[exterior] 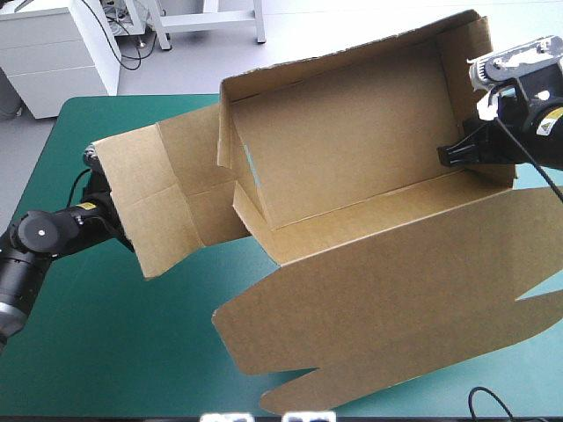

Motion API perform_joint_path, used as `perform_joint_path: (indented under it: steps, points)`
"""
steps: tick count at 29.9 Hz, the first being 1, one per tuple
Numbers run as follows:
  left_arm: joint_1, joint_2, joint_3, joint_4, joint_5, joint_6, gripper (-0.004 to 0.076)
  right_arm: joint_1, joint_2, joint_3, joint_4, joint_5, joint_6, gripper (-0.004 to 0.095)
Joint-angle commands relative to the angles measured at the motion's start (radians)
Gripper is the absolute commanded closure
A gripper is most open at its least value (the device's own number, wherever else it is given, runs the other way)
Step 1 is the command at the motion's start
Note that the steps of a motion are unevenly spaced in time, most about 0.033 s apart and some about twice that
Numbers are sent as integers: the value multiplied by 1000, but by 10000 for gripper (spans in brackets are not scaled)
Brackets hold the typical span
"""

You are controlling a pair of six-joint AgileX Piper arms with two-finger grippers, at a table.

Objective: Fold the box

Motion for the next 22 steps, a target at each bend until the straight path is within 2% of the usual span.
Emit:
perform_joint_path:
  steps: [1, 3, 7, 12, 22]
  points:
    - [-1, 7, -26, -320, 1, 173, 708, -9, -28, -30, 23, -5, -2, 927]
    - [-1, 22, -26, -439, 35, 225, 708, -9, -28, -30, 23, -5, -2, 927]
    - [-1, 42, -26, -593, 173, 314, 708, -9, -28, -30, 11, -5, -2, 927]
    - [-1, 44, -28, -664, 313, 322, 708, -9, -28, -30, -11, -5, 7, 927]
    - [-1, 44, -30, -874, 482, 326, 708, -9, -1, -30, -35, -12, 18, 927]
